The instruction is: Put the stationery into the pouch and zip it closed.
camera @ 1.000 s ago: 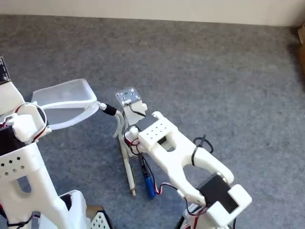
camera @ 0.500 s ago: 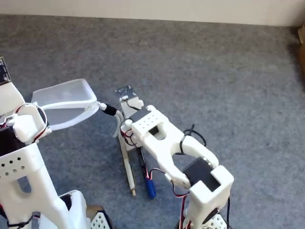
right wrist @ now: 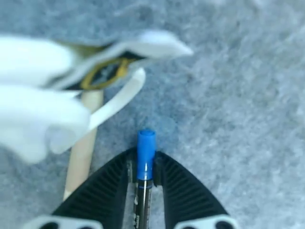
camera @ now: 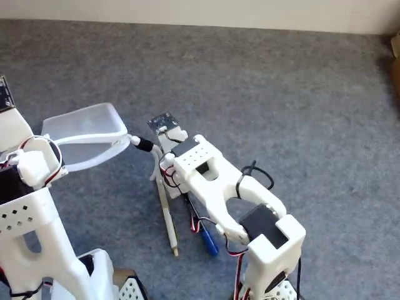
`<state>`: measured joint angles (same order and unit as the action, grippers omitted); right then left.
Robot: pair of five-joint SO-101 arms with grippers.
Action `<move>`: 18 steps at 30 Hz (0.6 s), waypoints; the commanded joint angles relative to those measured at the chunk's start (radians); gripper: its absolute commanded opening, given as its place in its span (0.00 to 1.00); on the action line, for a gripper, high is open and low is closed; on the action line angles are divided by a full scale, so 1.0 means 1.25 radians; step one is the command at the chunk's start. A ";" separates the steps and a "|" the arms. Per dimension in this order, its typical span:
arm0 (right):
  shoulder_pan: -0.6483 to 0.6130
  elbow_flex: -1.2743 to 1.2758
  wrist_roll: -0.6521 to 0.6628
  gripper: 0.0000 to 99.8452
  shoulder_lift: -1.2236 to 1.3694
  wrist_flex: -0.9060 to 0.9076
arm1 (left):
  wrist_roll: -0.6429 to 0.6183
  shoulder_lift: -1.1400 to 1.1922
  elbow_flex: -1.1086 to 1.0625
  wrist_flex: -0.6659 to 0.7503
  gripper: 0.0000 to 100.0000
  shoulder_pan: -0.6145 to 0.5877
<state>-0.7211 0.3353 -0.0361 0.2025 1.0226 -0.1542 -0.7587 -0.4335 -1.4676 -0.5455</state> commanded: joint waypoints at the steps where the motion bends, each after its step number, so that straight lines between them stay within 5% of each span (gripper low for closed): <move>1: -0.020 -0.020 0.012 0.00 -0.089 0.014 | -0.011 -0.002 0.009 0.020 0.01 -0.010; 18: 0.020 -0.020 0.012 0.00 -0.322 0.143 | -0.014 -0.002 0.015 0.016 0.01 0.207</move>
<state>-0.7227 0.3353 -0.0345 -0.1166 1.1884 -0.1619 -0.7603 -0.4335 -1.4676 -0.3629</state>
